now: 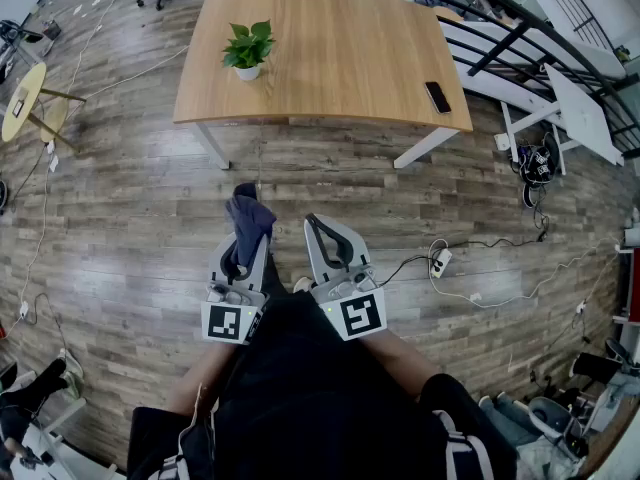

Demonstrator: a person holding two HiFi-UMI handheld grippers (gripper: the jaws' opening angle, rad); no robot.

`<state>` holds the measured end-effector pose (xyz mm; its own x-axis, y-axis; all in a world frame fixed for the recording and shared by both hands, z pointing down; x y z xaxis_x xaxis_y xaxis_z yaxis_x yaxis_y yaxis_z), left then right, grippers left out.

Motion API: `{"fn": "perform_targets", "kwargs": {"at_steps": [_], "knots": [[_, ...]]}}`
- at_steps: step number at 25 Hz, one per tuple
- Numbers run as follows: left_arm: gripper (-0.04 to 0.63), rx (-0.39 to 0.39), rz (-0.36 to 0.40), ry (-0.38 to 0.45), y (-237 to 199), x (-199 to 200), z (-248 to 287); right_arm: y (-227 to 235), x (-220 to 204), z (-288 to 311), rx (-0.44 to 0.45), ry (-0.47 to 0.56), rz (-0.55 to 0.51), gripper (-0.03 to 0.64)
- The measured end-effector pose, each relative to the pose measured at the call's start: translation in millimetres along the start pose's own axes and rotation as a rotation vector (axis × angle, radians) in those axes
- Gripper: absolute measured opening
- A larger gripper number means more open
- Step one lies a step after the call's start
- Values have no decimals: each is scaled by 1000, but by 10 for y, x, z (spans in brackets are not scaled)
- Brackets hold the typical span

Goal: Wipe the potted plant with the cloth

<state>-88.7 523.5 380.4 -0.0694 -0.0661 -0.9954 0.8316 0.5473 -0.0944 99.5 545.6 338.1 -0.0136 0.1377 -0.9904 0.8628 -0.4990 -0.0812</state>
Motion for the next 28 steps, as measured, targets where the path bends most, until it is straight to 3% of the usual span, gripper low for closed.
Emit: {"fn": "perform_targets", "kwargs": {"at_steps": [8, 14, 20, 22, 28], "knots": [[114, -4, 36, -62, 216, -102, -81, 48, -19, -223, 9, -9, 36, 18], [114, 50, 2, -32, 210, -97, -18, 150, -117, -317, 45, 15, 177, 18], [114, 52, -18, -6, 53, -161, 285, 329, -250, -111, 56, 8, 185, 18], [114, 30, -3, 2, -47, -166, 424, 380, -256, 59, 84, 38, 166, 18], [114, 3, 22, -98, -467, -324, 1019, 649, -311, 702, 166, 27, 32, 20]]}}
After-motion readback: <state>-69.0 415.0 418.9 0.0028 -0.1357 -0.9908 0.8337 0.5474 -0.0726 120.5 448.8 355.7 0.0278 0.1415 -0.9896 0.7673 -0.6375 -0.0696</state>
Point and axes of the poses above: the fingertips, and each gripper's own axes: z forward along the fingers, y to its right, x out of its top, the point moved 10 cm from there along -z, backward along the fingers, and after that the axes turned 8 degrees about x, right-handed, at the moved point
